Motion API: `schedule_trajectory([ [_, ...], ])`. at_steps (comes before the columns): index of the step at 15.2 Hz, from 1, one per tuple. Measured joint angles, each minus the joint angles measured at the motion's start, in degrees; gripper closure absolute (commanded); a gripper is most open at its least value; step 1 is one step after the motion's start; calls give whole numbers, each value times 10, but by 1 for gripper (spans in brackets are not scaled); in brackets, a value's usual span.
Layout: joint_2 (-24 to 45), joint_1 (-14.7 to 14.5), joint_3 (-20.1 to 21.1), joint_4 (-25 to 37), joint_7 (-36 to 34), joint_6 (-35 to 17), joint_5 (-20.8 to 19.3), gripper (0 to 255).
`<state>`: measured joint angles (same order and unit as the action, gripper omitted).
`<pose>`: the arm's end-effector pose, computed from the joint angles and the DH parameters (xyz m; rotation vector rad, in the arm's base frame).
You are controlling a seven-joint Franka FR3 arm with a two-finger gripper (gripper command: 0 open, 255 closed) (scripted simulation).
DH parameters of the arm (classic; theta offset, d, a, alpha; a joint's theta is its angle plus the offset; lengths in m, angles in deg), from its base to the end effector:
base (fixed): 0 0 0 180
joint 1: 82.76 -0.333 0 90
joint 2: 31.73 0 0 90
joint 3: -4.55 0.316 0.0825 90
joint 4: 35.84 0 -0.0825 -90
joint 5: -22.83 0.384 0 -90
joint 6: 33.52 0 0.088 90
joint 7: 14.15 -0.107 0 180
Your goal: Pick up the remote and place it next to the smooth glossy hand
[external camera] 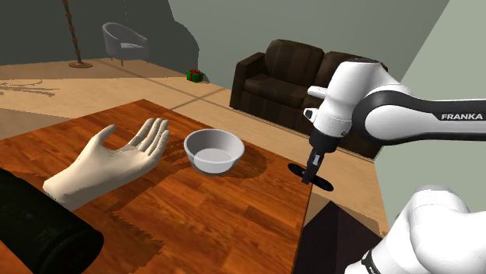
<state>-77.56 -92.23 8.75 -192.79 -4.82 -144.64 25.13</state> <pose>0.2979 0.0742 0.4433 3.0746 0.5670 -0.0009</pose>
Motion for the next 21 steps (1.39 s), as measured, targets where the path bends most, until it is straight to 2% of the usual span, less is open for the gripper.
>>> schedule_trajectory([
  [16, -8, 3, -7, 122, 2, 130, -6, 255],
  [21, 61, -12, 38, 174, -45, 113, 20, 255],
])
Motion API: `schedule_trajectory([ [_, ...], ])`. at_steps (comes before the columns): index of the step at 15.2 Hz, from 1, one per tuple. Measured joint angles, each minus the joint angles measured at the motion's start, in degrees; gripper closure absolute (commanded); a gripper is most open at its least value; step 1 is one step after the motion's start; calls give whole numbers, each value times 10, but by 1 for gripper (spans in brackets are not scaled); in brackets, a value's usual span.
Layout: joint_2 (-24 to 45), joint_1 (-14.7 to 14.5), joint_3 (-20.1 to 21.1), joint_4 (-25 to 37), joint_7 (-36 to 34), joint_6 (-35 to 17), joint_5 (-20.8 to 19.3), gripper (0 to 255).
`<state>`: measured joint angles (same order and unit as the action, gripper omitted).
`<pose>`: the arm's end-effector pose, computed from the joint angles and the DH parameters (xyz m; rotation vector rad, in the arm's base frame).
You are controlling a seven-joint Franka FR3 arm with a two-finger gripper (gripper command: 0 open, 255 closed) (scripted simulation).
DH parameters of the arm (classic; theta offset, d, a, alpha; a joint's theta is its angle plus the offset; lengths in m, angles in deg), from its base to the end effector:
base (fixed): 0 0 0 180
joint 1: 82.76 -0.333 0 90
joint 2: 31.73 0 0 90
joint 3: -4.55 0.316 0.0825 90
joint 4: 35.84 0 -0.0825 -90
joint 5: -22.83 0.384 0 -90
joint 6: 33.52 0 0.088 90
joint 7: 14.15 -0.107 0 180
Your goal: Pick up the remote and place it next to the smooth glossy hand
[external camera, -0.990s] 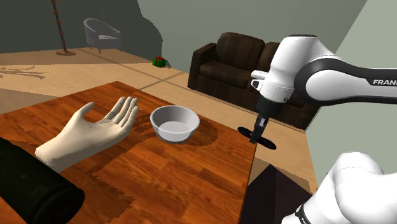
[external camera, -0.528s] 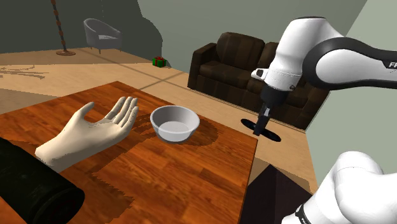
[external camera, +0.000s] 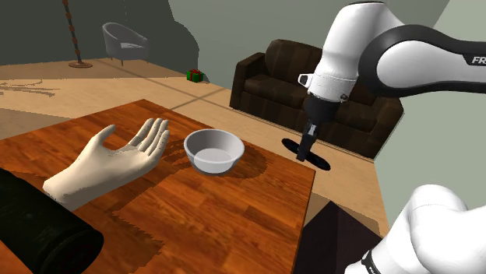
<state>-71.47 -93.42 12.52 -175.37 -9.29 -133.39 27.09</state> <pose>0.3212 0.1228 0.5351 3.0739 0.5675 -0.0018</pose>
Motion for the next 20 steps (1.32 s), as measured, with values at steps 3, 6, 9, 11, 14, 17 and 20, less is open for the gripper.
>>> schedule_trajectory([
  [3, 48, -8, 30, 35, -33, -14, 12, 255],
  [6, 102, -13, 61, 79, -68, -27, 19, 255],
  [9, 160, -16, 90, 128, -103, -37, 18, 255],
  [11, 199, -18, 108, 163, -127, -41, 13, 255],
  [14, 255, -21, 133, 226, -163, -33, 1, 255],
  [17, 329, -27, 160, 294, -206, -35, -22, 255],
  [20, 393, -39, 181, 359, -246, -29, -48, 255],
])
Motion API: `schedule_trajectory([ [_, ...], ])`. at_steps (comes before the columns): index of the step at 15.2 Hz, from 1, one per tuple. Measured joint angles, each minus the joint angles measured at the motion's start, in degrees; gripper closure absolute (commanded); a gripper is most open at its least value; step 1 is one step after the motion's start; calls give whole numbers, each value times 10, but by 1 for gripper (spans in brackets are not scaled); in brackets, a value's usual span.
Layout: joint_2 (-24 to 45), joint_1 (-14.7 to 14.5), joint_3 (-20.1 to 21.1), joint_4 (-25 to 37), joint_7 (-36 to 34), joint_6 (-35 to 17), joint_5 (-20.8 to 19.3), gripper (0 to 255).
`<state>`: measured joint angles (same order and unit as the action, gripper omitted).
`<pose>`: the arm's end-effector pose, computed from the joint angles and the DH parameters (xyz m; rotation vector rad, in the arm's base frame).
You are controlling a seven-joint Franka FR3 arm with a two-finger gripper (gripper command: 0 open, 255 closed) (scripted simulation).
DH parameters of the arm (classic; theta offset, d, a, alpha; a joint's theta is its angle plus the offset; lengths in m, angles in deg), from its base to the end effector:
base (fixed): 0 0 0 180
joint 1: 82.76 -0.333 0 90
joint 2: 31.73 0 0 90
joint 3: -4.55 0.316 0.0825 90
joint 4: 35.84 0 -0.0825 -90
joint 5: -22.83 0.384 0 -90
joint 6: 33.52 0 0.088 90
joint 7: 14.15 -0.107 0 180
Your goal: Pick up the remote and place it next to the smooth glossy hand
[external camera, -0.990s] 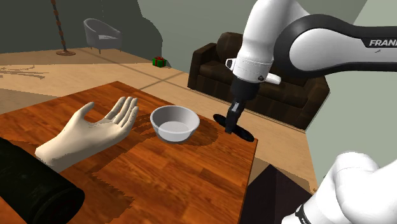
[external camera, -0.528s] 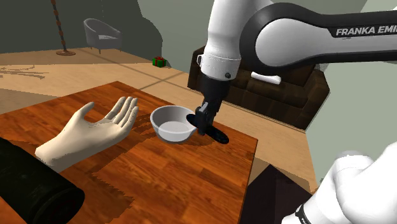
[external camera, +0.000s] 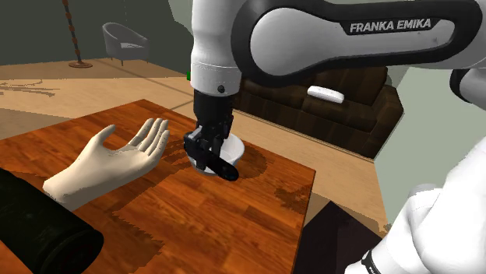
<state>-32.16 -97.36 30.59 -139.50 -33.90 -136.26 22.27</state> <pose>0.4251 0.3646 0.5339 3.0734 0.5700 -0.0025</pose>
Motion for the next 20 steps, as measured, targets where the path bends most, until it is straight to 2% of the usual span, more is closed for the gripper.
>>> schedule_trajectory([
  [6, 140, -45, 22, 159, -71, 36, -66, 255],
  [9, 153, -49, 22, 158, -78, 23, -72, 255],
  [20, 163, -46, 18, 88, -82, -55, -79, 255],
])
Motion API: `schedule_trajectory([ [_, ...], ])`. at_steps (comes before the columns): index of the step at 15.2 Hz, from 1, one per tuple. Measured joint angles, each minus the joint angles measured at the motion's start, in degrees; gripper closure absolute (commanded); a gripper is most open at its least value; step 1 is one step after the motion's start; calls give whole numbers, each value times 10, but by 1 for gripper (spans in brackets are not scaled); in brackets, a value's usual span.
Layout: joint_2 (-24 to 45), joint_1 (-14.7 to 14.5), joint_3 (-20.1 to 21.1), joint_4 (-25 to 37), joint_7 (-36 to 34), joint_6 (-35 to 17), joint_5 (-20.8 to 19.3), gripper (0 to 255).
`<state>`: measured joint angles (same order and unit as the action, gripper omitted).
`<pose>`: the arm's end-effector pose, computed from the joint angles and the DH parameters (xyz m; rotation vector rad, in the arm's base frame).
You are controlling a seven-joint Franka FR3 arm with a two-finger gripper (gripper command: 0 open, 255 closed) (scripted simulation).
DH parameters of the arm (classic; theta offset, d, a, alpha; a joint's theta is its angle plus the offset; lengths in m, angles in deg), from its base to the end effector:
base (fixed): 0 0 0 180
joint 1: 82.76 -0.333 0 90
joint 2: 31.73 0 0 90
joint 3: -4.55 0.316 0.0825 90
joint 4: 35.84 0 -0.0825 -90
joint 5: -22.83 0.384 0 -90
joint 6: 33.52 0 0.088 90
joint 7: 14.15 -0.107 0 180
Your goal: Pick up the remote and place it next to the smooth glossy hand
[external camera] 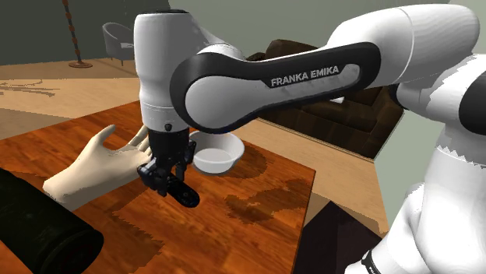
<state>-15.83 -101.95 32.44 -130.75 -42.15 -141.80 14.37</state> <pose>0.4590 0.4381 0.4621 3.0744 0.5674 -0.0020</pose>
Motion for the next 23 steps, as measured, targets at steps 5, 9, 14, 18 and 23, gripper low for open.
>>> schedule_trajectory([
  [5, 7, -1, -1, -33, -6, -38, -5, 255],
  [9, 17, -1, -4, -49, -9, -64, -11, 255],
  [14, 30, -3, -7, -72, -15, -98, -20, 255],
  [18, 42, -4, -10, -87, -20, -123, -27, 255],
  [23, 60, -8, -15, -96, -27, -150, -38, 255],
])
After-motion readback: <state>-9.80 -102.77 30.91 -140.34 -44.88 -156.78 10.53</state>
